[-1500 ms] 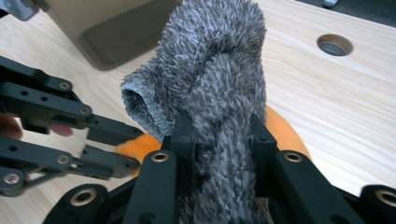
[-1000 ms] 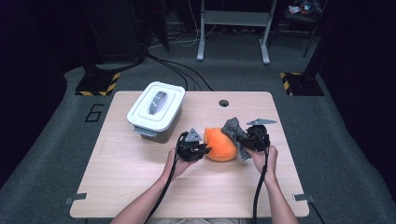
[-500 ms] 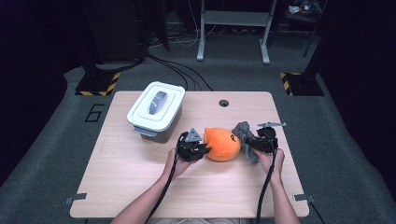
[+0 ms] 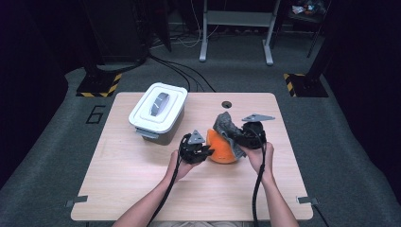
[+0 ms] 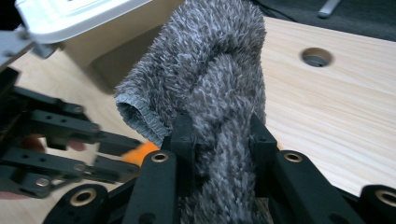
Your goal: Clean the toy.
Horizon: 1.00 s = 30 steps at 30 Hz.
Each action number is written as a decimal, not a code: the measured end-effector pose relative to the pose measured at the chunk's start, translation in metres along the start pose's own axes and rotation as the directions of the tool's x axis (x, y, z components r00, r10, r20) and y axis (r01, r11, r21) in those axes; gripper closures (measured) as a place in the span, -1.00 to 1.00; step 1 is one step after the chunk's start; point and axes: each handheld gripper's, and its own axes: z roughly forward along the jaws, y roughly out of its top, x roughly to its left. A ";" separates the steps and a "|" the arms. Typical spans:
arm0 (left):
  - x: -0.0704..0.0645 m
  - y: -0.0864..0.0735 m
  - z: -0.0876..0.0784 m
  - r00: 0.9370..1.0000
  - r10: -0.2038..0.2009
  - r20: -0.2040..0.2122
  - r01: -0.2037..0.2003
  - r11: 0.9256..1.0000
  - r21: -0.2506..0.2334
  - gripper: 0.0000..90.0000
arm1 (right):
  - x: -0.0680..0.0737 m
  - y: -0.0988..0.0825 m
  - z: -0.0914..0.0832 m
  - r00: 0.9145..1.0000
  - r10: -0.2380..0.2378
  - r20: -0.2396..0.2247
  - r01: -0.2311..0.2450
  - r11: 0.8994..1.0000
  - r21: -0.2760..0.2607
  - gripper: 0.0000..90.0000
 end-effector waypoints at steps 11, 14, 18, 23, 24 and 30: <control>0.001 0.000 0.000 1.000 -0.004 -0.002 0.004 1.000 0.002 0.68 | 0.018 -0.003 0.032 0.999 -0.047 0.002 0.047 0.996 0.070 0.56; 0.000 0.000 0.001 1.000 -0.003 0.002 0.003 1.000 0.001 0.68 | 0.018 -0.003 0.031 0.998 -0.061 0.013 0.060 0.996 0.073 0.56; 0.000 0.000 0.000 1.000 -0.006 0.006 0.006 1.000 0.000 0.68 | 0.012 -0.005 0.026 0.999 -0.045 0.025 0.043 0.997 0.070 0.56; 0.001 -0.002 0.000 1.000 -0.009 0.007 0.009 1.000 -0.001 0.68 | -0.001 -0.012 0.020 0.999 -0.021 0.048 0.017 0.997 0.072 0.56; 0.001 -0.002 0.000 1.000 -0.007 0.006 0.007 1.000 -0.001 0.68 | -0.004 -0.015 0.018 0.998 -0.016 0.053 0.012 0.998 0.068 0.56; 0.002 -0.003 0.000 1.000 -0.009 0.008 0.009 1.000 0.003 0.68 | -0.027 -0.027 0.009 0.995 0.028 0.099 -0.035 0.997 0.072 0.56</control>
